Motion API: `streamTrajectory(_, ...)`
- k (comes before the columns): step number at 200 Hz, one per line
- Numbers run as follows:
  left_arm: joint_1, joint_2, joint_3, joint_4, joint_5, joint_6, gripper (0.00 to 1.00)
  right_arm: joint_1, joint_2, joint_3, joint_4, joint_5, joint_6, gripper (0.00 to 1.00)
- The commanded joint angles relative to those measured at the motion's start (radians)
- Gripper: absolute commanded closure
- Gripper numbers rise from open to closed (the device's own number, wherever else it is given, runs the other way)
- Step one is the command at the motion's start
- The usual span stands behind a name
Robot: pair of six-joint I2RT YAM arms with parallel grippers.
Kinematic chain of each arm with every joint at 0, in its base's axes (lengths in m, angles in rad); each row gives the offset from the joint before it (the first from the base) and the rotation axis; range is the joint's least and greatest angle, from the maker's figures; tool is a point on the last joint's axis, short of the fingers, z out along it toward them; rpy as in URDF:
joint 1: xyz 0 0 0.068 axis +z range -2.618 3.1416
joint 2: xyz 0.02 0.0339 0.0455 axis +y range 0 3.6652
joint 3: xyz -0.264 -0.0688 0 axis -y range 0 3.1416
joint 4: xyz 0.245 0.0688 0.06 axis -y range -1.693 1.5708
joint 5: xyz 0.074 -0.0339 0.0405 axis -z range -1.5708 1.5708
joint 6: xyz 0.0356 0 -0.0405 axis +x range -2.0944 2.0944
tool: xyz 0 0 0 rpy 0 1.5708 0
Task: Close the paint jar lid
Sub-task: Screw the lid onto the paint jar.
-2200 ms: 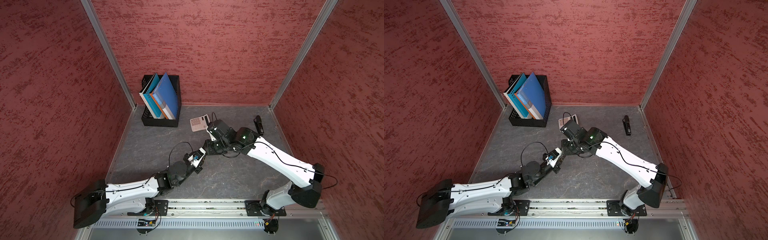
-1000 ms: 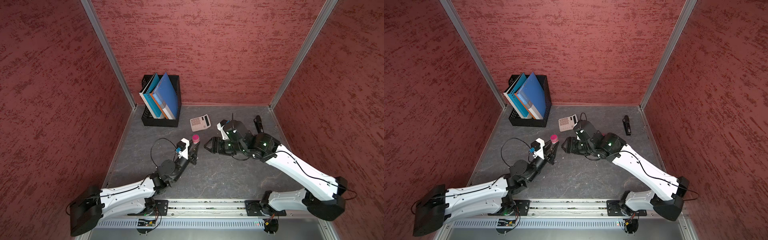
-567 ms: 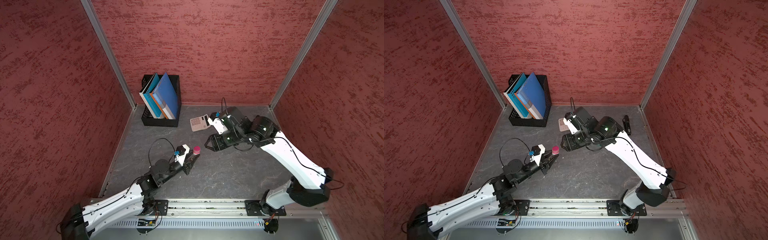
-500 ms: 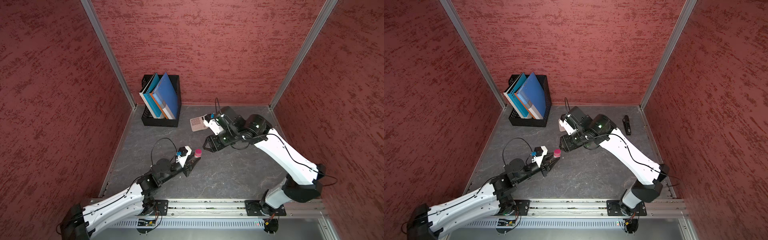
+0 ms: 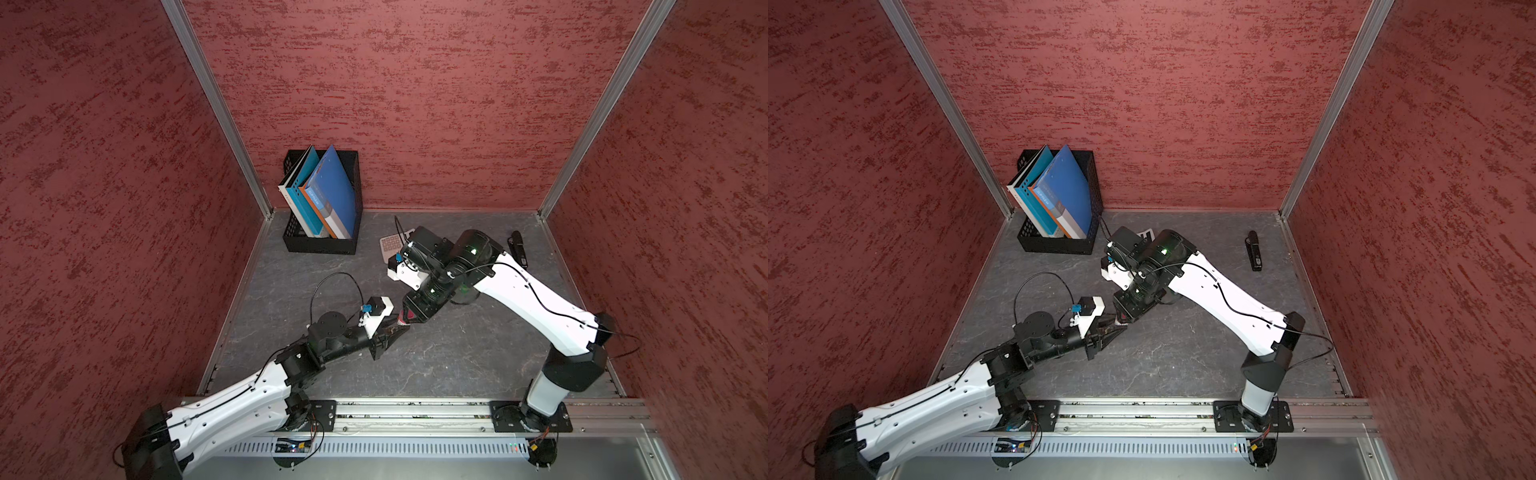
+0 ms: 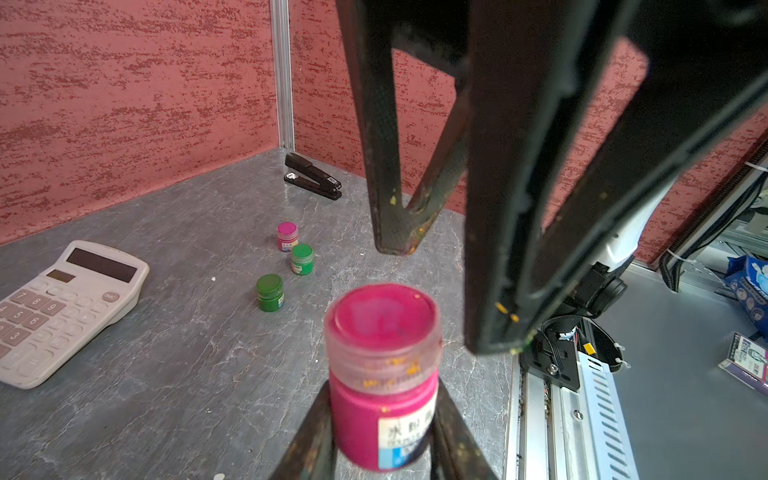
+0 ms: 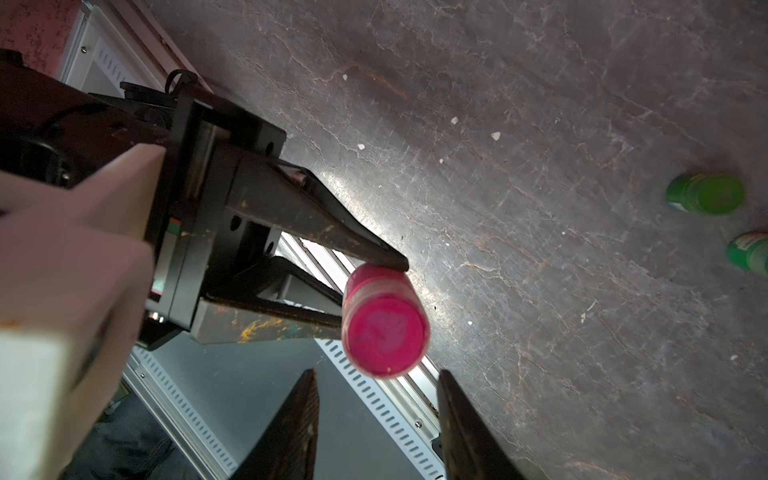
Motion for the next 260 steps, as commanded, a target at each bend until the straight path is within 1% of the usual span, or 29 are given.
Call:
streamTrajectory(1, 0.0, -0.014, 0.024, 0.012, 0.018, 0.003, 0.79, 0.001, 0.014, 0.02, -0.013, -0.021, -0.019, 0.57)
streamTrajectory(92, -0.037, -0.025, 0.035, -0.008, -0.008, 0.024, 0.78, -0.008, 0.054, 0.043, 0.001, -0.057, -0.019, 0.57)
streamTrajectory(154, -0.048, -0.024, 0.03, -0.01, -0.02, 0.024, 0.78, -0.015, 0.067, 0.082, -0.045, -0.072, -0.025, 0.57)
streamTrajectory(260, -0.056, -0.038, 0.033, -0.012, -0.047, 0.03, 0.79, -0.017, 0.056, 0.028, -0.042, -0.093, -0.019, 0.6)
